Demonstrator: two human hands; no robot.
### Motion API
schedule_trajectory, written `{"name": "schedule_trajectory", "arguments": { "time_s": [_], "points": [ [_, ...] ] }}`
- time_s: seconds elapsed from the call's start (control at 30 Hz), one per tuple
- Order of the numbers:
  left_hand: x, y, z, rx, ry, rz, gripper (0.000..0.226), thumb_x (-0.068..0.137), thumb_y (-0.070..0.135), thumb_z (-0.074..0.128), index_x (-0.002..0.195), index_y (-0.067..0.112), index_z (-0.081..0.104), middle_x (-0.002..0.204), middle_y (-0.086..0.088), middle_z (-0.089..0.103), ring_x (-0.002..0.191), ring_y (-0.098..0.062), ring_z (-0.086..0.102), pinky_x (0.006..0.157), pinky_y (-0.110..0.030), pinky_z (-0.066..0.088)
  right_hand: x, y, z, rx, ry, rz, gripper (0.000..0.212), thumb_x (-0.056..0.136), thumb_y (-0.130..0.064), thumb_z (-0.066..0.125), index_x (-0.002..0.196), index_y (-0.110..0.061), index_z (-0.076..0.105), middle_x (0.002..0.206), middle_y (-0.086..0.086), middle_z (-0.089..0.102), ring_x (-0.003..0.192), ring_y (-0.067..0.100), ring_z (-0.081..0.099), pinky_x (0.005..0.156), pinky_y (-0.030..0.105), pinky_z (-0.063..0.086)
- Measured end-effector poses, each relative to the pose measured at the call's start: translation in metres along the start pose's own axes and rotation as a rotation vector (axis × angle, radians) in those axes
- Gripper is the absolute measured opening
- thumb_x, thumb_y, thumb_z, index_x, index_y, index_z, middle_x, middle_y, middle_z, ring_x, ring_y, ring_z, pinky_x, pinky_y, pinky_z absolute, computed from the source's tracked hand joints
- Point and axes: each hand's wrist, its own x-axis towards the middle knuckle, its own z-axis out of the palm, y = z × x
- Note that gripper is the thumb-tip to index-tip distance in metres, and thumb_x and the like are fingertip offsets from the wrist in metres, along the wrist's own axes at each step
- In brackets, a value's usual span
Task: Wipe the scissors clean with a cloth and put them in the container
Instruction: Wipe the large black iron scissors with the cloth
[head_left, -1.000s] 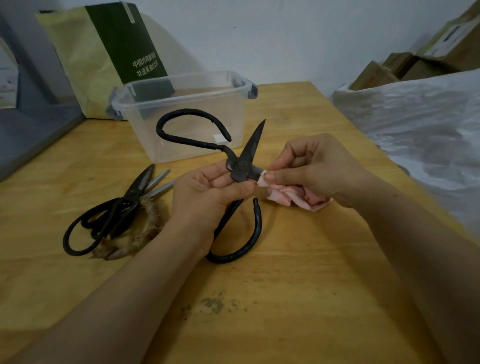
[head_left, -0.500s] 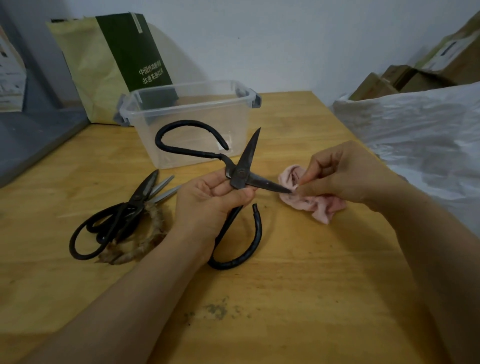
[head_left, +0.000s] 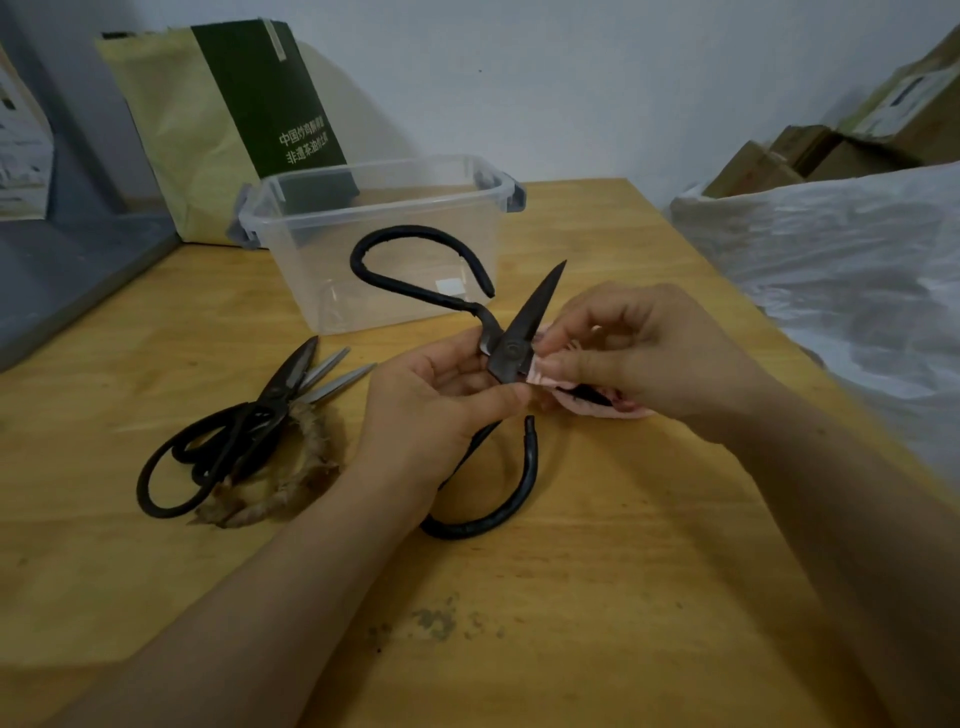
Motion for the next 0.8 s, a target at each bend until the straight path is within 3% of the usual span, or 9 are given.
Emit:
{"name": "schedule_trajectory", "arguments": {
  "time_s": [0.17,0.27,0.4,0.6,0.73,0.8],
  "points": [
    [0.002,-0.002,-0.004,-0.033,0.008,-0.04,0.046,0.065,-0.016,0.071,0.108,0.0,0.066,0.096,-0.013,0.074,0.088,-0.026,0.071,0.076,-0.028,0.057,0.001,0.003,0.002,0.077,-0.065,0.09,0.027,0.067,0.001,0.079,0.086,-0.015,0.068,0.08,0.004,0.073,0.073,0.012,0.07,0.064,0.02,0.055],
    [0.001,-0.002,-0.004,-0.03,-0.035,-0.071,0.046,0.066,-0.018,0.07,0.108,-0.001,0.066,0.097,-0.014,0.073,0.089,-0.026,0.071,0.078,-0.028,0.057,0.0,0.002,0.003,0.077,-0.046,0.094,0.021,0.065,0.004,0.079,0.079,-0.009,0.071,0.075,0.001,0.073,0.069,0.01,0.07,0.062,0.018,0.055],
    [0.003,-0.002,-0.003,-0.048,-0.062,-0.093,0.046,0.064,-0.02,0.07,0.106,-0.003,0.066,0.097,-0.014,0.073,0.088,-0.025,0.071,0.076,-0.027,0.057,-0.001,0.003,0.001,0.118,-0.026,0.075,0.015,0.064,0.01,0.077,0.076,0.004,0.07,0.055,-0.009,0.067,0.05,-0.004,0.061,0.048,0.005,0.043],
    [0.003,-0.001,-0.001,-0.072,-0.011,-0.066,0.056,0.05,-0.001,0.075,0.105,0.001,0.066,0.097,-0.012,0.073,0.088,-0.026,0.071,0.077,-0.03,0.058,0.002,0.008,-0.001,0.266,0.019,0.114,0.018,0.06,0.013,0.075,0.071,0.0,0.068,0.068,-0.003,0.073,0.07,0.011,0.071,0.062,0.017,0.054],
    [0.004,-0.001,0.0,-0.067,0.014,-0.061,0.046,0.055,-0.007,0.075,0.099,0.005,0.067,0.095,-0.008,0.074,0.089,-0.019,0.071,0.075,-0.025,0.057,0.004,0.008,0.005,0.27,0.11,0.189,0.017,0.066,0.005,0.077,0.069,-0.009,0.07,0.069,0.003,0.073,0.063,0.016,0.07,0.054,0.027,0.056],
    [0.004,-0.002,-0.001,-0.063,0.027,-0.057,0.042,0.059,-0.01,0.074,0.097,0.007,0.068,0.095,-0.007,0.074,0.088,-0.017,0.071,0.074,-0.023,0.057,0.006,0.013,0.002,0.274,0.254,0.206,0.015,0.071,0.002,0.076,0.073,-0.012,0.07,0.067,0.003,0.072,0.057,0.01,0.067,0.049,0.022,0.053]
  ]
}}
